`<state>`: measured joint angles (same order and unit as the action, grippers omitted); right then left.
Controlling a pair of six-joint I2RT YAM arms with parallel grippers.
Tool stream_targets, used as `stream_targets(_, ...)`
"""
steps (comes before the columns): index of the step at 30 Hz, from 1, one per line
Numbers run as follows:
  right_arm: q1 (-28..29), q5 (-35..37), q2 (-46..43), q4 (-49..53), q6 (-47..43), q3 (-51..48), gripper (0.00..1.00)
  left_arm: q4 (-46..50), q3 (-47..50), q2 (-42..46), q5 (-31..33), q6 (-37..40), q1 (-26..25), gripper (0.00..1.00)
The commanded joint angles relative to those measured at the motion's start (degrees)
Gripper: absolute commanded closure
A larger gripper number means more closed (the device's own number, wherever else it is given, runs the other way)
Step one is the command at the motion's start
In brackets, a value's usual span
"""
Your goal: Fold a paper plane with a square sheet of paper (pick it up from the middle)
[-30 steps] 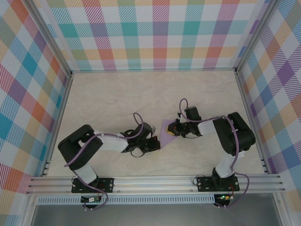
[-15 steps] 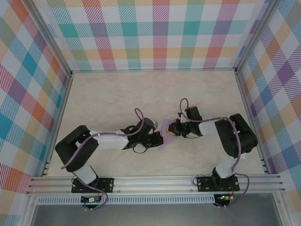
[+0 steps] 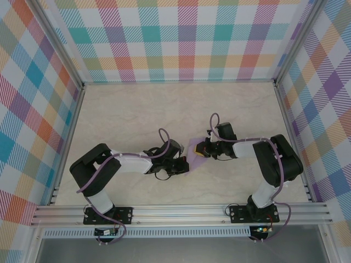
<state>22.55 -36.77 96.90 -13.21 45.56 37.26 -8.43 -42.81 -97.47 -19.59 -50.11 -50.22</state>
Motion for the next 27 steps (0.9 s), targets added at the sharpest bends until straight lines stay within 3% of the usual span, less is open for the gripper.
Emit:
stream_targets(1,1.5,-2.1,-1.9,0.6,-2.0,-0.9,0.99,2.8,-0.5,-1.3,1.4,0.5,-0.4,1.0)
stream_targets(18,6.3,-0.5,-1.2,3.1,-6.1,-3.2,0.99,5.9,-1.1,-2.2,2.6,0.3,-0.5,1.0)
stream_targets(27,5.8,6.7,0.8,9.0,-14.6,1.4,0.99,13.7,-1.8,-2.4,3.6,-0.1,-0.4,1.0)
